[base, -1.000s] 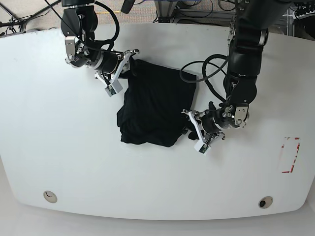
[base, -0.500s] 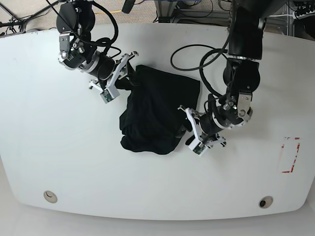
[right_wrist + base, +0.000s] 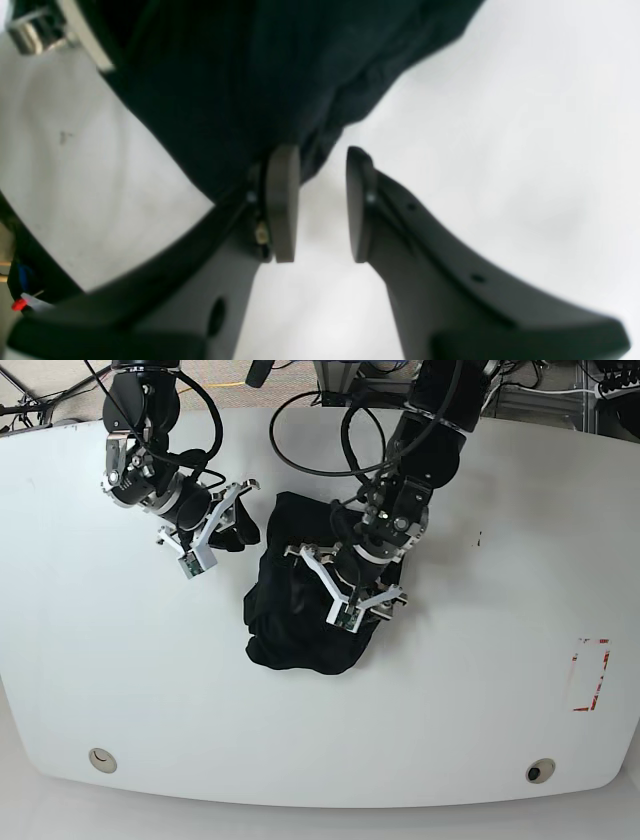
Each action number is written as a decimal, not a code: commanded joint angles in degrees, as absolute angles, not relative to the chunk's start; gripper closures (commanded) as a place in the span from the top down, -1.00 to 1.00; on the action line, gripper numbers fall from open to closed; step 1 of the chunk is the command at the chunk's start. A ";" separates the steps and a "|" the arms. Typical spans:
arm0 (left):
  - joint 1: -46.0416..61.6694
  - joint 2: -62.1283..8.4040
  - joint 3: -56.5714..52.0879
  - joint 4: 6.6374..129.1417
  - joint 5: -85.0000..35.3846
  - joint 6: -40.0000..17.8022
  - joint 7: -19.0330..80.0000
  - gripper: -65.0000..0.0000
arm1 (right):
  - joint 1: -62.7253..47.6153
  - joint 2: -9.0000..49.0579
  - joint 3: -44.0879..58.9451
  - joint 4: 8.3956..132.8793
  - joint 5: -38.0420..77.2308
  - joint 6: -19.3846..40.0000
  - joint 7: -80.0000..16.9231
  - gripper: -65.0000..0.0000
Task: Fold the T-shirt properly
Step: 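Grasp the folded black shirt with the left gripper, then carry the folded shirt with the left gripper to the table corner and release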
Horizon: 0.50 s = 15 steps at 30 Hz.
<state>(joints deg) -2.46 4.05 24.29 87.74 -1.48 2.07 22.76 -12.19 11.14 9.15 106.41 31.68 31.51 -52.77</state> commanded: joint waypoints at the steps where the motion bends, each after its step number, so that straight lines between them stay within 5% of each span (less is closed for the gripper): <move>1: -3.21 4.26 27.21 88.84 1.01 6.55 19.65 0.59 | -11.03 11.47 9.36 107.38 32.84 31.78 -51.38 -0.53; 15: -4.18 2.07 30.90 71.16 2.33 9.36 19.38 0.60 | -11.03 11.03 12.70 107.38 32.84 31.87 -51.38 -0.53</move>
<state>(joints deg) -3.73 3.33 30.94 73.30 1.89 8.97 16.38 -11.46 10.33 11.44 106.39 31.88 31.51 -52.69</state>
